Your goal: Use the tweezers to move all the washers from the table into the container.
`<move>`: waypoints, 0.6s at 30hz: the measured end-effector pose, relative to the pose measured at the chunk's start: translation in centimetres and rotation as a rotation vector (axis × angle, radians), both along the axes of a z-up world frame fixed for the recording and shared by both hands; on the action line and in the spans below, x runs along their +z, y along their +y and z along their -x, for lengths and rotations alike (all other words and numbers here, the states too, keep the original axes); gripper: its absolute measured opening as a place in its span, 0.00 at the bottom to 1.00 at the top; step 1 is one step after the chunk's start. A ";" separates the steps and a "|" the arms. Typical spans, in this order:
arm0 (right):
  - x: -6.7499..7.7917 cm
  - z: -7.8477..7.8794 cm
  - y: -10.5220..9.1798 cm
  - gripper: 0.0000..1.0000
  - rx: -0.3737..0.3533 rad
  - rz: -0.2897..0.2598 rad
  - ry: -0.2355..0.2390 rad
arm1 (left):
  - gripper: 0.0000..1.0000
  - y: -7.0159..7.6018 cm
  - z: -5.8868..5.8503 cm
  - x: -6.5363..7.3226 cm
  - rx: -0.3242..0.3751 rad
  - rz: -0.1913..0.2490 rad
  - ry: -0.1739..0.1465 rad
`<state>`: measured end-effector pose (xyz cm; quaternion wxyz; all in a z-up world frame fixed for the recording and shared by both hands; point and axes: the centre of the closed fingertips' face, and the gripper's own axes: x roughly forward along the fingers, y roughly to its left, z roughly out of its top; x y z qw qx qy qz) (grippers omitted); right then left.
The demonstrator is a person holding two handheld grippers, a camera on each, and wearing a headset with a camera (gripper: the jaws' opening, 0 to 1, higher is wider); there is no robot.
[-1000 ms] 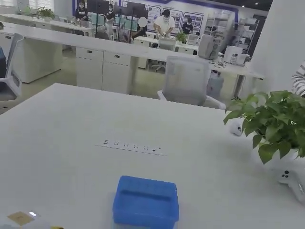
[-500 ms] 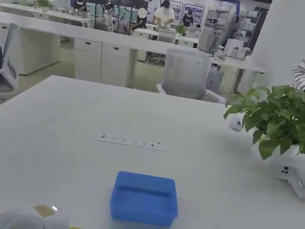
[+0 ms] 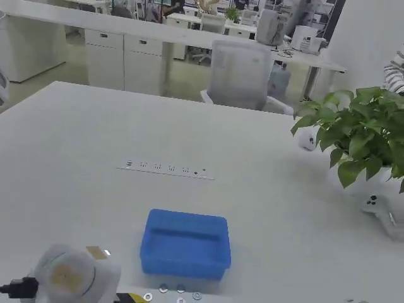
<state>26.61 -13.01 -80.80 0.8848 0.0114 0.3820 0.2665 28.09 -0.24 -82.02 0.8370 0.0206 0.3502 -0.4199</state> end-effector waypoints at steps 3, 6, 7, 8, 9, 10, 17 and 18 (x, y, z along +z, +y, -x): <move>0.0 -0.1 -0.1 0.80 0.001 0.003 0.002 | 0.15 -0.6 0.1 -1.1 -0.045 -0.034 -0.011; 0.1 -0.1 -0.3 0.80 -0.003 0.005 0.002 | 0.11 -1.0 0.2 -2.2 -0.083 -0.070 0.006; 0.1 -0.1 -0.3 0.80 -0.004 0.007 0.002 | 0.11 -1.1 0.0 -2.5 -0.086 -0.075 -0.001; 0.1 -0.1 -0.3 0.80 -0.003 0.009 0.002 | 0.10 -1.2 0.0 -2.7 -0.093 -0.077 0.003; 0.1 -0.1 -0.3 0.80 -0.003 0.010 0.003 | 0.11 -1.4 0.0 -2.9 -0.102 -0.081 0.006; 0.1 -0.1 -0.4 0.80 -0.002 0.014 0.002 | 0.10 -1.5 -0.1 -3.1 -0.111 -0.087 0.002; 0.1 0.1 -0.4 0.80 -0.001 0.018 0.006 | 0.04 -1.6 -0.3 -4.8 -0.183 -0.168 -0.025; 0.1 0.1 -0.4 0.80 0.000 0.019 0.006 | 0.04 -1.6 -0.2 -4.9 -0.187 -0.170 -0.021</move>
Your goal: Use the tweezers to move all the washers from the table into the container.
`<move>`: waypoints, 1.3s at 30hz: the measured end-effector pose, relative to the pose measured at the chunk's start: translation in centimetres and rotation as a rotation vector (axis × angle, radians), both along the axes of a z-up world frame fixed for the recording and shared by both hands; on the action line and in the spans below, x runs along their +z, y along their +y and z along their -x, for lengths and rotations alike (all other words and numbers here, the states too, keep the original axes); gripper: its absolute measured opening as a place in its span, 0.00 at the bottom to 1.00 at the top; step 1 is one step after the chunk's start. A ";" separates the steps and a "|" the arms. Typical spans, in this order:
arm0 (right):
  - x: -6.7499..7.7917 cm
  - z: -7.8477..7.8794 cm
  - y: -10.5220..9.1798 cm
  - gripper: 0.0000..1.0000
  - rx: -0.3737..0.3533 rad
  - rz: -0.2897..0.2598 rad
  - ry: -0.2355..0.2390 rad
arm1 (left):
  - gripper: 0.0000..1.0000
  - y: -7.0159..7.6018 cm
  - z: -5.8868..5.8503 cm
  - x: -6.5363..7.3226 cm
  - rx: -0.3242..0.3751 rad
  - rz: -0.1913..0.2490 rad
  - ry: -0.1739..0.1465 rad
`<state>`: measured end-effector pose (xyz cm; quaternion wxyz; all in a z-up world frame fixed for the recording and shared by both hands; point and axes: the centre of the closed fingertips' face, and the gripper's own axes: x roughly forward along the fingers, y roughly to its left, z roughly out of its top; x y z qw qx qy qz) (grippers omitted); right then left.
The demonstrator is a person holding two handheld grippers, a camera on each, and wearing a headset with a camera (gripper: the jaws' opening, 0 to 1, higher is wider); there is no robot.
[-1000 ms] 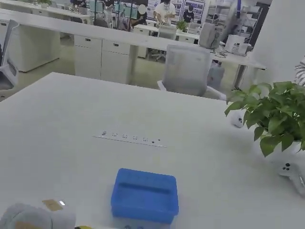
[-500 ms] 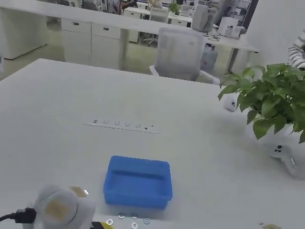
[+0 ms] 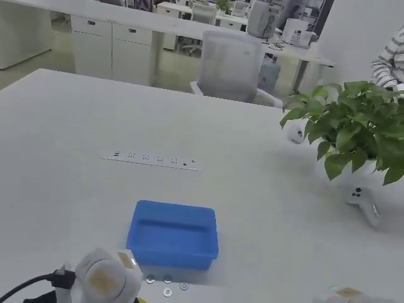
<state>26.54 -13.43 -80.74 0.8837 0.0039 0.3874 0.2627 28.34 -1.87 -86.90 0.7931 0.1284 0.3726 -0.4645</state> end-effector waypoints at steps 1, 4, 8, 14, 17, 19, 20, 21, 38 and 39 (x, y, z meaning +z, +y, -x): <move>0.0 0.0 0.0 0.80 0.001 0.001 0.000 | 0.04 -0.1 0.1 -0.1 -0.009 -0.004 0.003; 0.0 0.0 0.1 0.80 0.003 0.001 0.001 | 0.03 -0.2 0.3 -0.4 -0.035 -0.009 0.011; 0.0 0.0 0.3 0.80 0.014 0.003 0.003 | 0.00 -0.2 0.7 -0.8 -0.083 -0.037 -0.009; 0.1 -0.2 1.2 0.79 0.047 0.003 -0.001 | 0.00 -0.2 1.0 -0.8 -0.139 -0.074 -0.029; 0.0 -0.2 1.8 0.77 0.075 0.004 0.004 | 0.00 -0.1 1.4 -0.4 -0.154 -0.083 -0.044; 0.0 -0.2 2.4 0.75 0.099 0.000 0.002 | 0.00 -0.1 1.6 0.3 -0.152 -0.078 -0.066; 0.1 -0.2 2.9 0.74 0.119 -0.004 0.000 | 0.00 -0.1 1.6 0.9 -0.144 -0.072 -0.079; 0.1 -0.1 3.2 0.72 0.141 -0.005 0.002 | 0.00 -0.1 1.7 1.4 -0.140 -0.068 -0.087; -1.6 1.5 10.1 0.25 0.601 0.106 -0.065 | 0.00 -0.4 3.8 7.8 -0.269 -0.082 -0.246; -1.6 1.7 10.4 0.23 0.628 0.114 -0.072 | 0.00 -0.4 3.8 8.0 -0.272 -0.077 -0.244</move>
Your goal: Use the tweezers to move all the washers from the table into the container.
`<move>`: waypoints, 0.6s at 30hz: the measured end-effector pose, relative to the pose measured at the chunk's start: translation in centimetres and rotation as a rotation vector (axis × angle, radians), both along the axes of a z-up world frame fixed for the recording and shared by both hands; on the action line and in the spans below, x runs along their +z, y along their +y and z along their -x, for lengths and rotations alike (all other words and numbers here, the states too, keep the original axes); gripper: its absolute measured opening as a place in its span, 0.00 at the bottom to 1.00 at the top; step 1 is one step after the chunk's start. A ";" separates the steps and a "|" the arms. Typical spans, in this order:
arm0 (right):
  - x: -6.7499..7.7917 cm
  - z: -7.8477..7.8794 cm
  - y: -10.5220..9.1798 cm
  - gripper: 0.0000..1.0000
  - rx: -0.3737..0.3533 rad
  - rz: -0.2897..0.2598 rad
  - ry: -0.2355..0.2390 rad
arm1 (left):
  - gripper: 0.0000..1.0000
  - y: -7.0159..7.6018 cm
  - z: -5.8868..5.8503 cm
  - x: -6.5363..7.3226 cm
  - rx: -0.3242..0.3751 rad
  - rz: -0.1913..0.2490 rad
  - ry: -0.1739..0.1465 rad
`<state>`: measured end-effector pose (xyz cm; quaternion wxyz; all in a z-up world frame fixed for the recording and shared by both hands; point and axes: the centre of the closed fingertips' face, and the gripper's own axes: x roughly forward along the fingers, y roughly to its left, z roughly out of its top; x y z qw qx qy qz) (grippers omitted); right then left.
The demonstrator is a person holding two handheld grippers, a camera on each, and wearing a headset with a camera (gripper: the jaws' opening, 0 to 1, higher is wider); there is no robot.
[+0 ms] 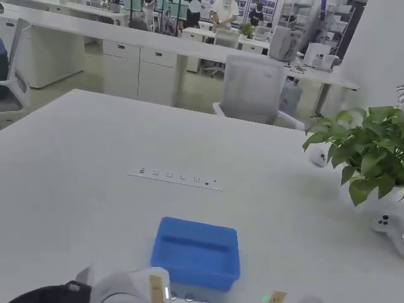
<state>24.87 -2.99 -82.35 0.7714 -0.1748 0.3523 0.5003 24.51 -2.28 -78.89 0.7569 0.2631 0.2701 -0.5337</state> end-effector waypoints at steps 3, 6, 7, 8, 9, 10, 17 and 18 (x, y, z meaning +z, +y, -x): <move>-0.1 0.2 0.8 0.18 0.055 0.026 -0.019 | 0.00 0.1 0.3 0.5 -0.017 0.001 0.005; 0.0 0.2 1.3 0.14 0.084 0.023 -0.025 | 0.00 0.0 0.4 1.0 -0.032 0.009 -0.005; 0.0 0.2 1.6 0.12 0.098 0.024 -0.029 | 0.00 0.1 0.5 1.2 -0.035 0.010 -0.007; 0.0 0.3 1.8 0.11 0.110 0.028 -0.036 | 0.00 0.1 0.5 1.3 -0.040 0.007 -0.011; 0.1 0.3 1.9 0.11 0.124 0.031 -0.044 | 0.00 0.1 0.7 1.4 -0.048 0.003 -0.014; 0.2 0.4 2.2 0.09 0.138 0.037 -0.057 | 0.00 0.1 0.9 1.4 -0.062 -0.004 -0.008; 0.2 0.7 3.2 0.05 0.200 0.056 -0.116 | 0.00 0.9 1.0 1.5 -0.084 -0.042 -0.032; 0.3 0.7 3.4 0.05 0.198 0.050 -0.116 | 0.00 0.9 1.1 1.8 -0.079 -0.035 -0.035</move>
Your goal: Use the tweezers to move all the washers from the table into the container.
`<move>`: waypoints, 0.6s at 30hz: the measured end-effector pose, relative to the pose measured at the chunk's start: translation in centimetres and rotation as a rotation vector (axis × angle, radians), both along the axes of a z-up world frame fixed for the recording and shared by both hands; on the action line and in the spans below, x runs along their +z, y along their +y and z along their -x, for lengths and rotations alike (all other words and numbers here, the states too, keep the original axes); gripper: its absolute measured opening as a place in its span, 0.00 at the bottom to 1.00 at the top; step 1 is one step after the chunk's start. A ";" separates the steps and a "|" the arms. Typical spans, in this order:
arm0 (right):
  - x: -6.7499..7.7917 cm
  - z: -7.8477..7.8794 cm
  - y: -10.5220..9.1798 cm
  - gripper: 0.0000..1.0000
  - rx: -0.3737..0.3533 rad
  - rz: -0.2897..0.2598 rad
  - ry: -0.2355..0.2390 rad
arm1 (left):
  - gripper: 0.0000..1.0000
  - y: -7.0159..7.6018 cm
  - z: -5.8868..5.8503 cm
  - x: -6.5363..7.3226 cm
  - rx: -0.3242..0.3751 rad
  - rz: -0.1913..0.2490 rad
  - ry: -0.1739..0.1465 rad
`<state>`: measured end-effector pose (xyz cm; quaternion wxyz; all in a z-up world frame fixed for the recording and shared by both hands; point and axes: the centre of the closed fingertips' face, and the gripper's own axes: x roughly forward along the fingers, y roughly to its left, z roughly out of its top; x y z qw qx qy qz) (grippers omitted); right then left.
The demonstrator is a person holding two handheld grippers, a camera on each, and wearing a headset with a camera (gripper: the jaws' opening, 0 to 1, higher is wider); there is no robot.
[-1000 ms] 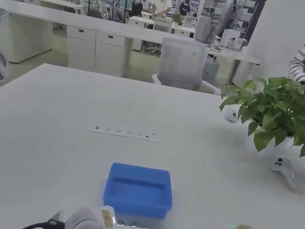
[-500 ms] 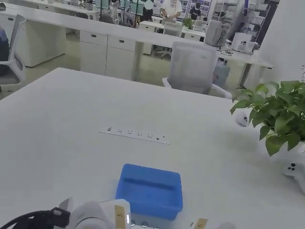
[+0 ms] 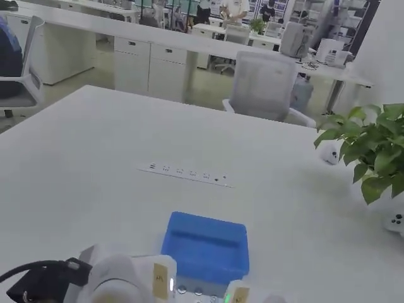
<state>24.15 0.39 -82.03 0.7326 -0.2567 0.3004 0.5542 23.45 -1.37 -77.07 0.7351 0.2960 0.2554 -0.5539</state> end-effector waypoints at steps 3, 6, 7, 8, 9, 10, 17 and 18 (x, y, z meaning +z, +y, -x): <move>0.7 0.1 0.6 0.04 -0.009 -0.033 -0.014 | 0.00 -0.2 0.0 0.9 0.016 0.035 -0.014; 0.5 0.2 0.9 0.04 -0.011 -0.033 -0.016 | 0.00 -0.2 0.0 0.7 0.031 0.037 -0.007; 0.3 0.2 0.9 0.04 -0.008 -0.030 -0.015 | 0.00 -0.1 0.1 0.5 0.033 0.035 -0.008; 0.0 0.3 0.9 0.03 -0.006 -0.024 -0.014 | 0.00 0.0 0.0 0.2 0.054 0.036 -0.013; 0.1 0.2 0.9 0.03 -0.008 -0.030 -0.019 | 0.00 0.0 -0.1 0.3 0.074 0.057 -0.024; 0.2 0.2 0.9 0.03 -0.010 -0.032 -0.018 | 0.00 0.3 -0.1 0.4 0.097 0.072 -0.027; 0.6 -0.6 0.7 0.02 -0.062 -0.063 0.009 | 0.35 4.3 -0.4 1.6 0.560 0.325 0.102; 0.8 -0.8 0.8 0.02 -0.072 -0.076 0.015 | 0.40 5.2 -0.4 1.7 0.613 0.342 0.092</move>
